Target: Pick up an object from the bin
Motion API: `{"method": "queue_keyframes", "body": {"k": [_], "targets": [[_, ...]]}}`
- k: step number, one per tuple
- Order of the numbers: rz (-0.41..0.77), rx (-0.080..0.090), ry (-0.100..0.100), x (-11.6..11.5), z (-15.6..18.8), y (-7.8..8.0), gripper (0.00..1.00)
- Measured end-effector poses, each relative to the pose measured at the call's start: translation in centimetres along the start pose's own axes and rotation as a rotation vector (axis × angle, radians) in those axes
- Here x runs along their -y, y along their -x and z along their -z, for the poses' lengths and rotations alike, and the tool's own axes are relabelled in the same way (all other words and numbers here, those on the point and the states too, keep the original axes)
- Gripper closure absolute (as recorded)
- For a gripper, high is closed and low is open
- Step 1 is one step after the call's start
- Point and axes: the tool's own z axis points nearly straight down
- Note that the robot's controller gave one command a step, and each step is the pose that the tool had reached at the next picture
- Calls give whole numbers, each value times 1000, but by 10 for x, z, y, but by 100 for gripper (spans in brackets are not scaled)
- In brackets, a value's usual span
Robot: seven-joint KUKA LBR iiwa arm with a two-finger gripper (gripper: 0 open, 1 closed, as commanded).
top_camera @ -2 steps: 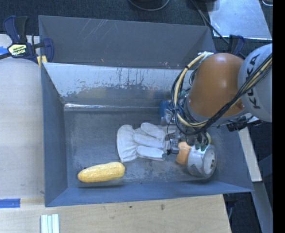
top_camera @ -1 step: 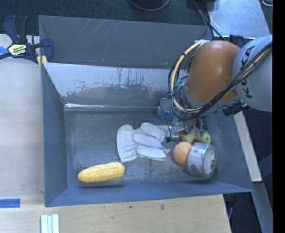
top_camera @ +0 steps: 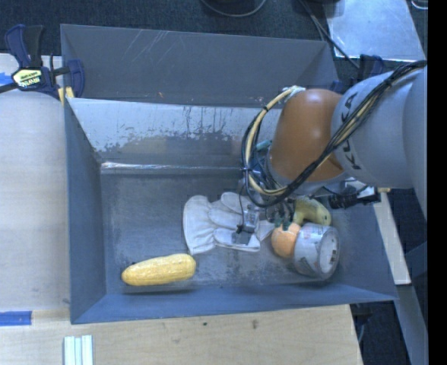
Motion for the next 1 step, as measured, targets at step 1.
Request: {"method": "queue_keyframes", "body": {"k": [1], "targets": [[121,12,3,5,-19,-31,100]]}}
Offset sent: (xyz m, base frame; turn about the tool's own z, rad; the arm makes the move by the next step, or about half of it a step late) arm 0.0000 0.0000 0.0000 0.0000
